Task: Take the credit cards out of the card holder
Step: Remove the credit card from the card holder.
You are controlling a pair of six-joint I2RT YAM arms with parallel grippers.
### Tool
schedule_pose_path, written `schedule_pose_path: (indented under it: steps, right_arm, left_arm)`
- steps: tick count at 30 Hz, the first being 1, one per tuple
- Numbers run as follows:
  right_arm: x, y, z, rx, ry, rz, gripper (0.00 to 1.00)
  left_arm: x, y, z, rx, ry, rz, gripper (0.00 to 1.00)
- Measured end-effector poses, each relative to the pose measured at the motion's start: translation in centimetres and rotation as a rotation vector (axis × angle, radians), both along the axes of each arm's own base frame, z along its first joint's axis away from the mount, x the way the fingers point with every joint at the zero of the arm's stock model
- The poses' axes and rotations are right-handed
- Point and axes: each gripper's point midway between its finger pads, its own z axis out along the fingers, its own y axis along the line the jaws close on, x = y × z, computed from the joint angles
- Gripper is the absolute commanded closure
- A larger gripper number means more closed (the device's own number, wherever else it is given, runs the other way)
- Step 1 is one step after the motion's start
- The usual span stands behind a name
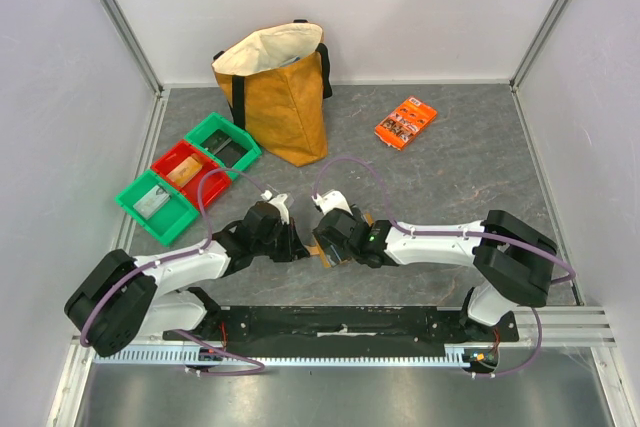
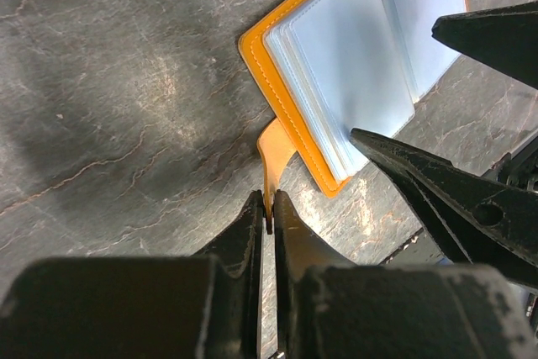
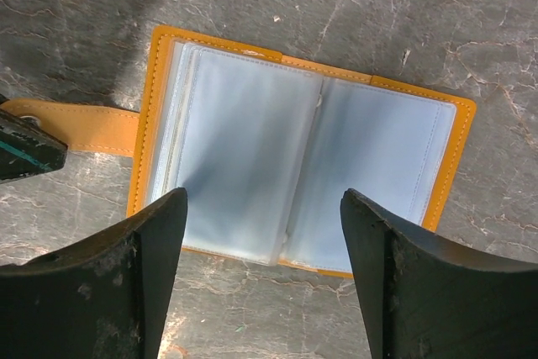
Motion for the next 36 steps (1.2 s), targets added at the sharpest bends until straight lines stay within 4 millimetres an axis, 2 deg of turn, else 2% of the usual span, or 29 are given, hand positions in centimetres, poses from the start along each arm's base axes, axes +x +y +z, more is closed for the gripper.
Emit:
schedule_pose_path:
  steps: [23,29,36]
  right_arm:
    - [-0.9,0.8,-0.7,0.004,0.042,0.034,0.2]
    - [-0.6,1.1,-0.8,-0.006,0.032,0.027,0.41]
    - [0.2,-0.8,0.1,-0.068,-0.027,-0.017,0.54]
  left_arm:
    - [0.0,0.0,0.0,-0.003,0.0,0.002,0.98]
    - [0.0,0.0,0.0,-0.002,0.001,0.002,0.98]
    - [-0.2,0.2,-0.2,0.007,0.012,0.001,0.98]
